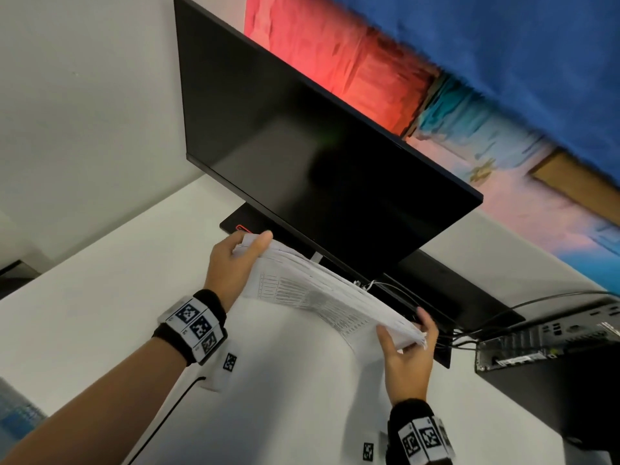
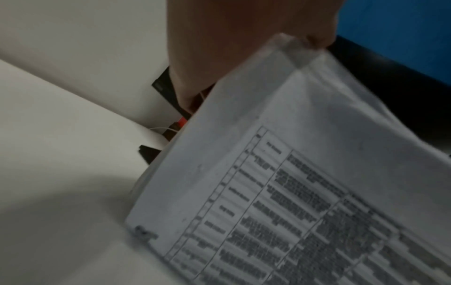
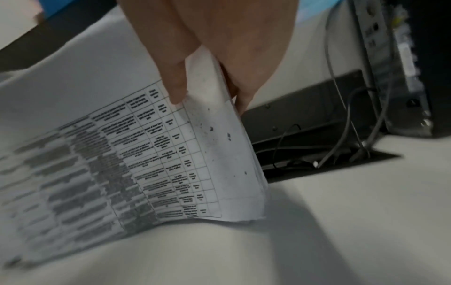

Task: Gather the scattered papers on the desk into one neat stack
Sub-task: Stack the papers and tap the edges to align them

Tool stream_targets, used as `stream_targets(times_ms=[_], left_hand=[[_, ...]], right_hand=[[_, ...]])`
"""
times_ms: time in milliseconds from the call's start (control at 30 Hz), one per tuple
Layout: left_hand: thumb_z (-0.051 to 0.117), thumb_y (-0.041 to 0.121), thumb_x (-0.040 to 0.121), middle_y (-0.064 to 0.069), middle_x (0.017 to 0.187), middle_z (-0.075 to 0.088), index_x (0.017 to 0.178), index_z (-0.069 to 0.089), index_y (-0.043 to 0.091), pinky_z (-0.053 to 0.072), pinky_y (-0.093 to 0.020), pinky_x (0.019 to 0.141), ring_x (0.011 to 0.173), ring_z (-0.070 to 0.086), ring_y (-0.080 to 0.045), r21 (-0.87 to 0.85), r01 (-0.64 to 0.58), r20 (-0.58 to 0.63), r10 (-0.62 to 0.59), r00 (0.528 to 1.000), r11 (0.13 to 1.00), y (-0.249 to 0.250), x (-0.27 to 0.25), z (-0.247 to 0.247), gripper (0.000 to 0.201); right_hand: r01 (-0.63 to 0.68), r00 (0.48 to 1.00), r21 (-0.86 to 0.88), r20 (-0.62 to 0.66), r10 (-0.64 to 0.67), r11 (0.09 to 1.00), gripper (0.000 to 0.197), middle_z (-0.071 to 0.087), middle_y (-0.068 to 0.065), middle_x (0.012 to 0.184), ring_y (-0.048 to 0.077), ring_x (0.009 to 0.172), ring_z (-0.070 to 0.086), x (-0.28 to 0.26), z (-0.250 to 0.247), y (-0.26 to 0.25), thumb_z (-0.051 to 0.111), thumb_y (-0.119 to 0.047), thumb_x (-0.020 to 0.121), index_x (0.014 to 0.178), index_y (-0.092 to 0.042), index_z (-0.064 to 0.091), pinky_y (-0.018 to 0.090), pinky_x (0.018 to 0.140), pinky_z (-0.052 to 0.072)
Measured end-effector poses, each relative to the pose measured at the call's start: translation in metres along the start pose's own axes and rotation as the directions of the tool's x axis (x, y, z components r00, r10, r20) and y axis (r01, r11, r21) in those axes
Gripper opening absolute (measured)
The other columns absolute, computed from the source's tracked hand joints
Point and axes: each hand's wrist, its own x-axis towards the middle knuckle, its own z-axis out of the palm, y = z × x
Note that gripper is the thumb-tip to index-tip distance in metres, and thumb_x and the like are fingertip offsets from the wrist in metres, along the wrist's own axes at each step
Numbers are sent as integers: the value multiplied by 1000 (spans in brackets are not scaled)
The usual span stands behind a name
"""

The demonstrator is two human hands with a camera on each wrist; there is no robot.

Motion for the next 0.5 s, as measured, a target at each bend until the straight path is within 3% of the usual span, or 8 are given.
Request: stream_targets(times_ms=[67,133,167,233,300,367,433,500], left_hand=[[67,42,89,-1,76,68,79,63,11,51,-22,60,65,64,-9,-26,-4,-29,3,1000,1000,5,6,5,33],[70,41,87,-2,80,66,80,61,13,49,-25,63,68,62,-12,-20,-7,-69,6,998,1000,5,12,9,30],[70,39,86,-1,83,66,80,61,14,47,-26,66,71,61,-12,-3,-10,-99,10,995,1000,4,16,10,27],[69,32,88,-3,91,66,83,61,15,46,-29,72,76,59,-12,28,-19,-163,23,986,999,0,23,12,19],[66,30,87,-8,101,69,88,63,13,51,-36,79,84,62,-17,42,-1,-205,9,979,999,-2,31,14,17],[66,38,86,-8,105,70,93,64,11,54,-38,83,91,65,-21,4,32,-169,-31,985,999,-2,36,14,28],[69,44,86,-3,100,69,93,64,12,50,-31,78,87,64,-16,-25,48,-50,-49,998,999,2,35,15,33],[74,37,84,3,97,67,99,65,11,49,-26,76,83,64,-8,-6,11,76,-10,997,1000,4,33,16,31]], right_hand=[[89,995,-59,-26,-91,994,95,55,-5,117,-16,103,57,1,1,-5,76,4,81,145,-45,25,9,94,46],[198,978,-179,-36,-208,964,100,48,1,135,-18,112,49,1,3,-9,76,3,81,140,-55,20,0,92,38],[274,955,-276,-34,-294,921,96,42,5,142,-15,117,45,1,2,-8,76,2,82,142,-52,24,-2,95,35],[398,900,-430,14,-435,810,76,39,16,144,-19,121,38,0,1,-6,73,1,83,146,-30,44,-3,97,34],[438,877,-497,54,-477,749,56,46,20,138,-20,113,39,-3,0,-5,71,2,86,138,-13,57,11,96,45],[390,902,-496,37,-430,776,51,51,15,134,-10,111,43,-3,0,-4,69,0,88,137,-9,57,29,94,51],[246,962,-353,-29,-273,903,66,51,5,140,4,118,50,0,-2,-4,71,0,87,146,-14,43,26,97,49],[55,997,-110,-53,-62,992,80,55,1,139,12,116,59,8,-7,-2,75,3,82,150,-17,36,16,88,54]])
